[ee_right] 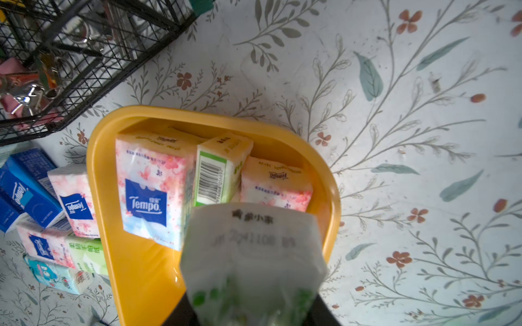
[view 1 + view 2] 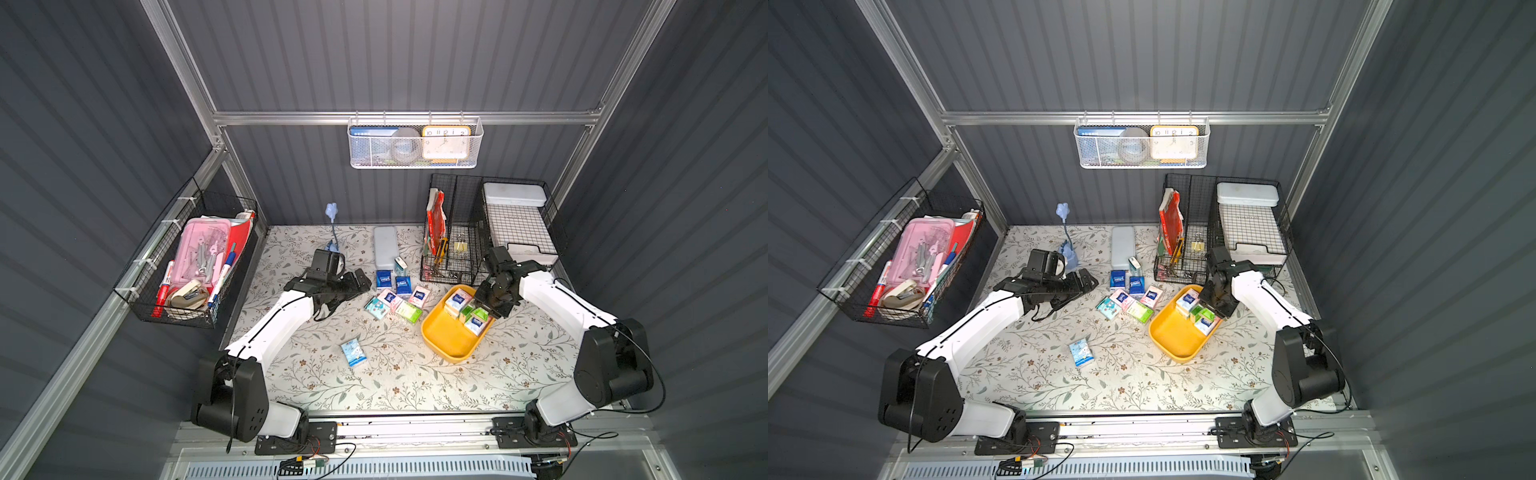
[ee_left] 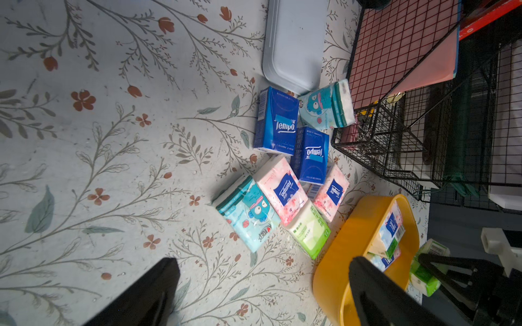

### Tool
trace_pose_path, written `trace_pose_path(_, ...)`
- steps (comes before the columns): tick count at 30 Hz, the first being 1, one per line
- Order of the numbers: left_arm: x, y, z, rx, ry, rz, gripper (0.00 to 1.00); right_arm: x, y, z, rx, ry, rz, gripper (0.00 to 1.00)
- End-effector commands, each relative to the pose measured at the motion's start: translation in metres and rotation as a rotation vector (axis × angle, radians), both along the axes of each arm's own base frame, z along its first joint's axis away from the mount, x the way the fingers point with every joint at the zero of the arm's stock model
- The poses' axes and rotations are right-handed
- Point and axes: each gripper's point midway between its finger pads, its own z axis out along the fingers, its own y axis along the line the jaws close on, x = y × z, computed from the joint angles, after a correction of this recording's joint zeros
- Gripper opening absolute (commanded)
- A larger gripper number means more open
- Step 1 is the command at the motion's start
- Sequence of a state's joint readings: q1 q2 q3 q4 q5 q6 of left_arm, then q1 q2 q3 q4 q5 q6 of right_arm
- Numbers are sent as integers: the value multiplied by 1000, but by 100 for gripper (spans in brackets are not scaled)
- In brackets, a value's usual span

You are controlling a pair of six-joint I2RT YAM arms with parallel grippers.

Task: Put the pocket tissues into the storage box
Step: Place the pocket tissues in the storage box.

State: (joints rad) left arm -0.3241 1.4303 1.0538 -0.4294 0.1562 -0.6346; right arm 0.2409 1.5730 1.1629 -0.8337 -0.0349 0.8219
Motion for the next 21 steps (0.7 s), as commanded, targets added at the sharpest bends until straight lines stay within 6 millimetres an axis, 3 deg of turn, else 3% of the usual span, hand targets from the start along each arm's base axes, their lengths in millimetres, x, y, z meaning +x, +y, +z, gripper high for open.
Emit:
trace_pose_path(1, -1, 0, 2, 22, -5, -21, 99, -4, 2, -12, 24, 34, -22, 38)
trace_pose_path(6, -2, 0, 1, 22, -1, -19, 99, -9, 0, -23, 16, 52, -33, 38)
trace_pose_path(12, -3, 0, 2, 27, -3, -19, 99, -10, 1, -24, 17, 60, -31, 48)
trace_pose_path(21, -3, 1, 1, 28, -1, -11, 99, -9, -9, -4, -35, 26, -28, 66)
